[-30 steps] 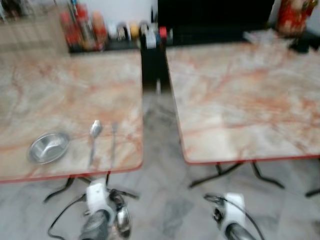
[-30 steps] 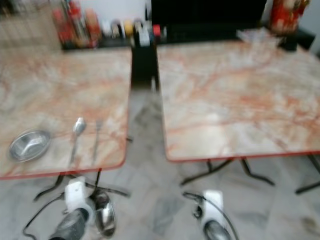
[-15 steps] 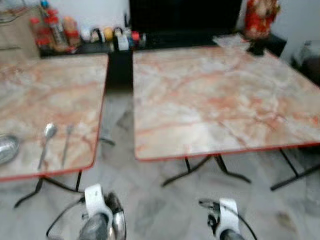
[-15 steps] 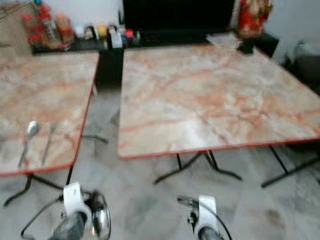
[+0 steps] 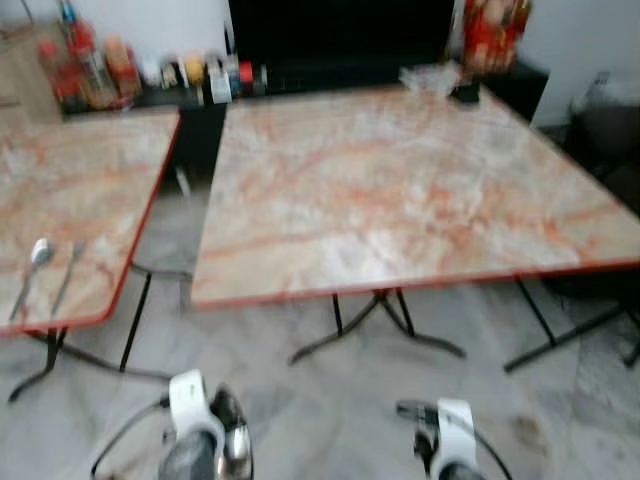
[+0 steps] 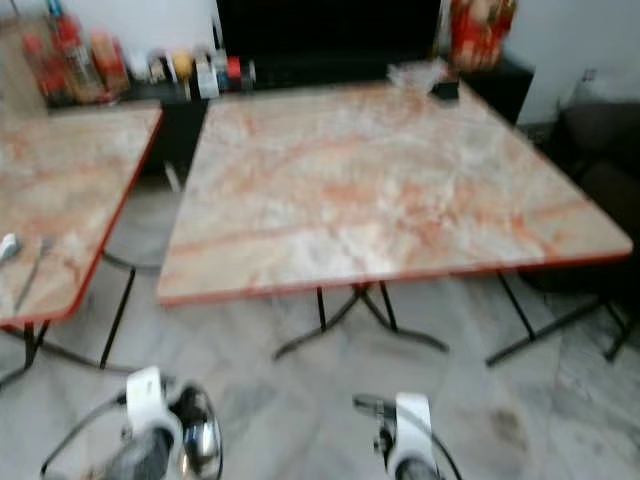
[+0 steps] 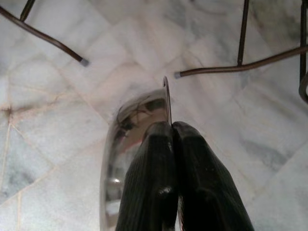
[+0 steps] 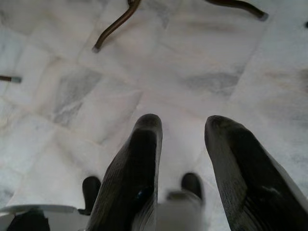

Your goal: Setting the table

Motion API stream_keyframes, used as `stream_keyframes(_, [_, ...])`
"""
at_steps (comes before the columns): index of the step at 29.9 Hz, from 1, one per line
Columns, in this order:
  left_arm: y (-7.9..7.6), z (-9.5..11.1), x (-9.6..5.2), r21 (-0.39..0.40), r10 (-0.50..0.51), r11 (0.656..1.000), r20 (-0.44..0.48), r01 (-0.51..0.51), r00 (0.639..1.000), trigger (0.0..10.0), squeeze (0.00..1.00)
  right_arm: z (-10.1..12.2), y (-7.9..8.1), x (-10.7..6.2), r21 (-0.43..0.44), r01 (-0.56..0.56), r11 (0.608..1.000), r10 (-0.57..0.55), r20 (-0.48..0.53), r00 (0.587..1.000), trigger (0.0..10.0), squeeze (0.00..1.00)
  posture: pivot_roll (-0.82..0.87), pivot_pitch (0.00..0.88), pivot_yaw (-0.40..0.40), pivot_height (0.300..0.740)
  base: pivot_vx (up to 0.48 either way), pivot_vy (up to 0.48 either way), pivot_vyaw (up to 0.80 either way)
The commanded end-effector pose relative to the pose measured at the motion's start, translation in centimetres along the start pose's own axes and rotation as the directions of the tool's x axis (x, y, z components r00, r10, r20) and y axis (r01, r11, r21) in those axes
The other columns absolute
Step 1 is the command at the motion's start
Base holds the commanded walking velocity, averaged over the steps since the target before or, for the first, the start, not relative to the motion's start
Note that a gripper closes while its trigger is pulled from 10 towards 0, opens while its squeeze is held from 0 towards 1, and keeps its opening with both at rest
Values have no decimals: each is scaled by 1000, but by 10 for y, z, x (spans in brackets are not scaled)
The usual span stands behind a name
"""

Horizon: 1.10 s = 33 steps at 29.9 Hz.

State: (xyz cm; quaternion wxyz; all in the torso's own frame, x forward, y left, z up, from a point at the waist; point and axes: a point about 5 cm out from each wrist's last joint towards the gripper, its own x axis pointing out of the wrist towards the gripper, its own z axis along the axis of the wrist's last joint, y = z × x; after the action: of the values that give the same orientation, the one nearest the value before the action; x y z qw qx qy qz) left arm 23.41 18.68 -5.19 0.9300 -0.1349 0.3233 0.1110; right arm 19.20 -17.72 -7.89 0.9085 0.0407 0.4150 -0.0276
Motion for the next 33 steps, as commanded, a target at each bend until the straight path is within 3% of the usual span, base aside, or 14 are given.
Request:
stream_keyframes(1, [-8,6,2,6,-22,1000,21,22,1000,10000,0,1,-4,0,-14,11,1000,-11,2,1000,10000,0,-197,0,62,740,292,-375,0])
stream_keyframes(19, [-5,3,1,18,-20,1000,13,20,1000,10000,0,-1,-4,-1,-6,16,1000,-16,-4,1000,10000,0,-197,0,64,740,345,-322,105])
stream_keyframes(33, [7,-6,-3,25,16,1000,-12,-15,1000,10000,0,-4,-7,-1,-4,28,1000,-28,-13,1000,10000,0,-194,0,60,740,0,0,0])
